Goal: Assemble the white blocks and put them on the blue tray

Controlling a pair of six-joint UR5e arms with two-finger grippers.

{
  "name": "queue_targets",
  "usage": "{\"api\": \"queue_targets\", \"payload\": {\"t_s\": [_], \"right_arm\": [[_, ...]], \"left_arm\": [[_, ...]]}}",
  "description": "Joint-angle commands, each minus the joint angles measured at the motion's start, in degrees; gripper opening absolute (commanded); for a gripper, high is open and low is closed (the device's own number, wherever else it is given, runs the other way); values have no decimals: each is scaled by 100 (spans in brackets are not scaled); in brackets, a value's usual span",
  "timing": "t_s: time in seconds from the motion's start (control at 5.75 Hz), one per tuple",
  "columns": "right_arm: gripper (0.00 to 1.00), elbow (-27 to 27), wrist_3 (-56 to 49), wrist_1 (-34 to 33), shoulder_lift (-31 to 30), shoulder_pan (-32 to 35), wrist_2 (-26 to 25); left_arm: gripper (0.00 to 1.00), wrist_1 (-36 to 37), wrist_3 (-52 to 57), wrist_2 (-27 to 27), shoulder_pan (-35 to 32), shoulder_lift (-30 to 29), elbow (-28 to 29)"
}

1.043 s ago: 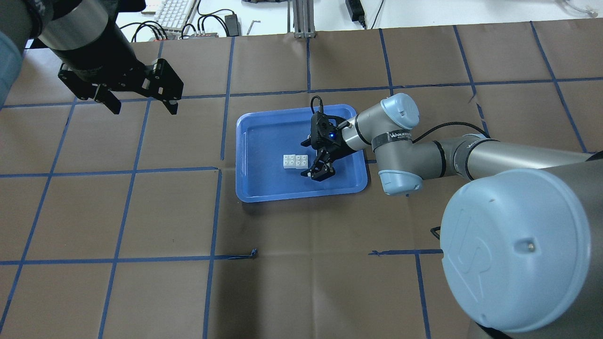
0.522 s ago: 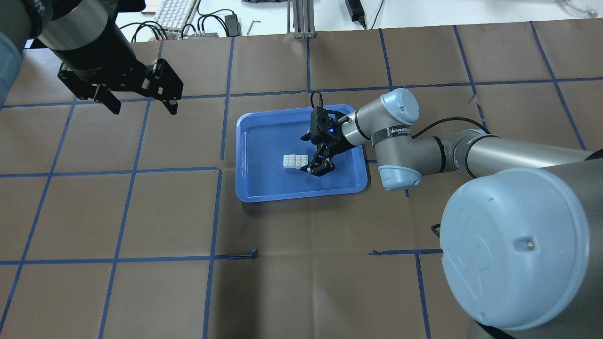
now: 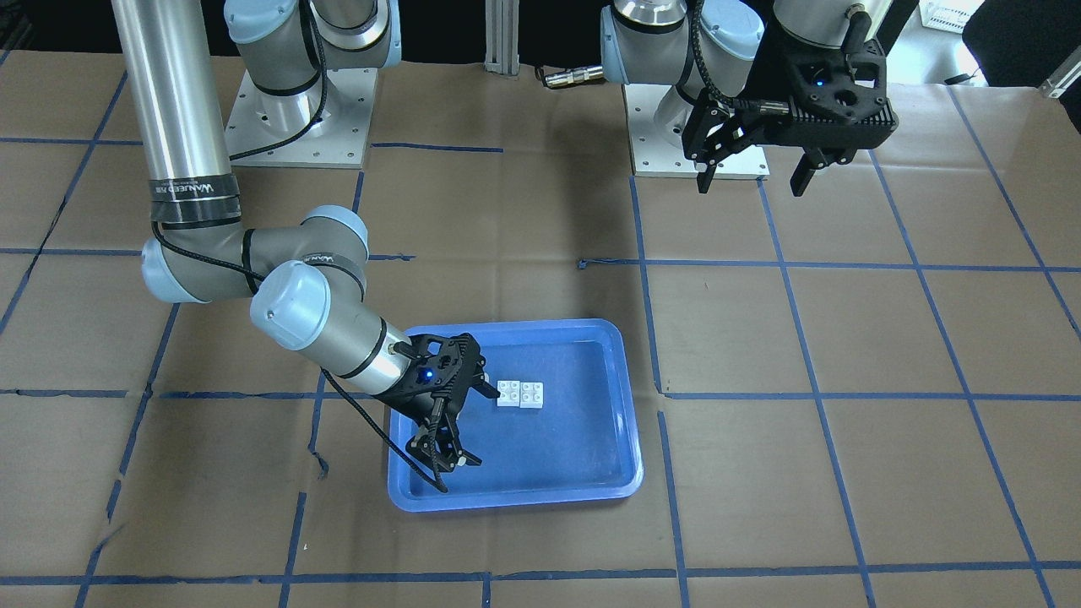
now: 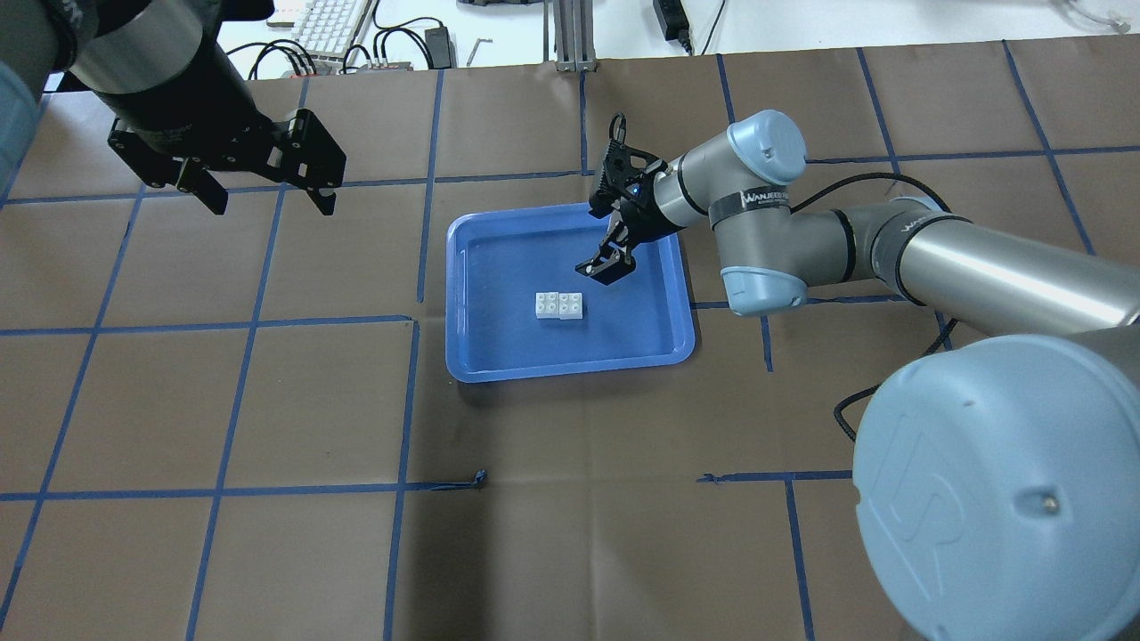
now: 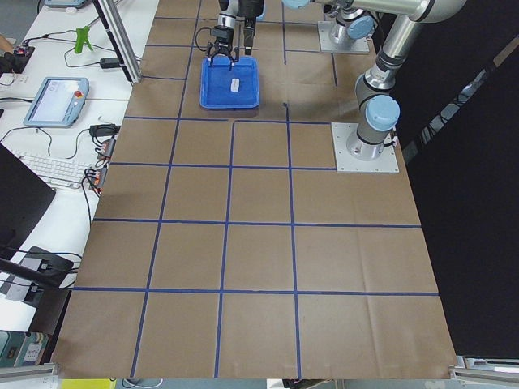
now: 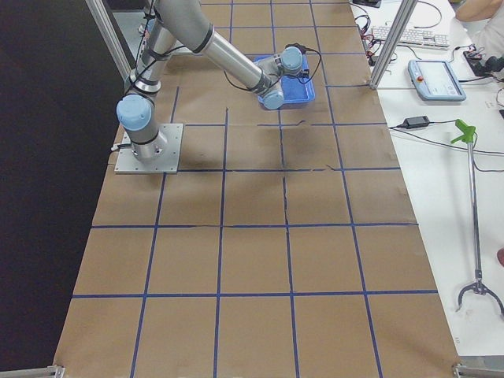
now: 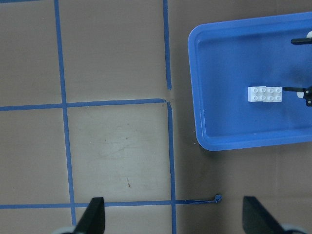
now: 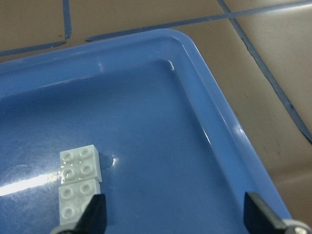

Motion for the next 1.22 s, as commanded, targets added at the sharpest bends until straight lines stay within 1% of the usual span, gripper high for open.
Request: {"api": "queue_targets", "payload": {"t_s": [0.0,0.17,0.35,0.52,0.7,0.87,1.04], "right_arm": [[100,-541,614,1645,-650,-71,-1065],[100,-867,1037,2638,-897,-281,-1464],[100,-1062,1380,3770,-1239,-535,-1608],[100,-1081,2089,4173,-1608,-651,-2062],[100,-1081,3149,4499,-1951,-695,-2623],[100,-1116,4595,5173,-2380,-713,-3212],[100,-1125,5210,5284,-2576,-748,-3635]], "left_arm": [[99,0,0,0,0,0,1],[99,-9,0,0,0,9,-8],[99,-9,0,0,0,18,0],[99,-9,0,0,0,18,1],[99,-9,0,0,0,18,-8],[99,-9,0,0,0,18,0],[99,-9,0,0,0,27,-8]]}}
